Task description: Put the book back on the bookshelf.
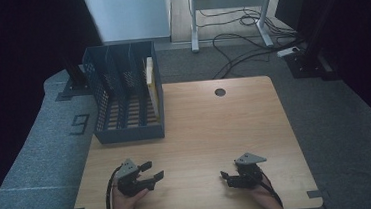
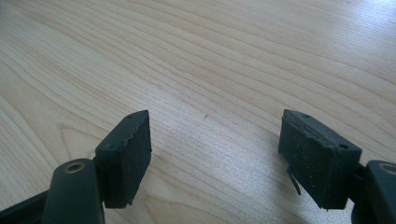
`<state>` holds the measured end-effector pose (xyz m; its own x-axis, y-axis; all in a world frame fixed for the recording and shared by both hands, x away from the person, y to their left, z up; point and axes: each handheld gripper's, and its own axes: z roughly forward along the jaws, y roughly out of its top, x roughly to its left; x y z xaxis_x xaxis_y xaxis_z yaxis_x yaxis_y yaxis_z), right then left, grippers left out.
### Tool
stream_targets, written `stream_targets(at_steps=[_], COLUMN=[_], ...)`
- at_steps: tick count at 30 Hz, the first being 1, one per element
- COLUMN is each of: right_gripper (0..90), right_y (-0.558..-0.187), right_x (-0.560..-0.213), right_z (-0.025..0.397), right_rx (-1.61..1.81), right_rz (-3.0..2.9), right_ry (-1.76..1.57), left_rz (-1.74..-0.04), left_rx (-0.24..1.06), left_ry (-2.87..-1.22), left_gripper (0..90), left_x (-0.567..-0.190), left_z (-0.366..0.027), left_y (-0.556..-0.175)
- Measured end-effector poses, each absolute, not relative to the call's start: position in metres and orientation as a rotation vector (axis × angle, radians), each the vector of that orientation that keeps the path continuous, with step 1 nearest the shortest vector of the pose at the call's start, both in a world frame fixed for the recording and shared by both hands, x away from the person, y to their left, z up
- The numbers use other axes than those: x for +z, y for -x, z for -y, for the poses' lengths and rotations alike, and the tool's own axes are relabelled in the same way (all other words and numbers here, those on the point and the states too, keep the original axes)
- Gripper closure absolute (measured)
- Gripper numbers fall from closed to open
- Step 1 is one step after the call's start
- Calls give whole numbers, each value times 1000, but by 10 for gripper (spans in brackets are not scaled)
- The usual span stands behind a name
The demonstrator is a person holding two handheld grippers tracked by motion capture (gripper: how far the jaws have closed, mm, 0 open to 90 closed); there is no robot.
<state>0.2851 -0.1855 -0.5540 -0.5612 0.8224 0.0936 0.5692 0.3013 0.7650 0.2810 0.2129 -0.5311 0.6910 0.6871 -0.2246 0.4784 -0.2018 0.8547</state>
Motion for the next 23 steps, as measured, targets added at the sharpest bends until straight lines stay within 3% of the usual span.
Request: stream_targets(at_steps=[23], right_gripper=[249], right_y=[-285], right_x=[-554], right_z=[184], right_rx=[1104], right_rz=[-2255], right_ry=[-1250], left_rz=[-924], left_rx=[239], left_ry=[-1883], left_gripper=[320], left_x=[-539], left_z=[-211], left_y=[-277])
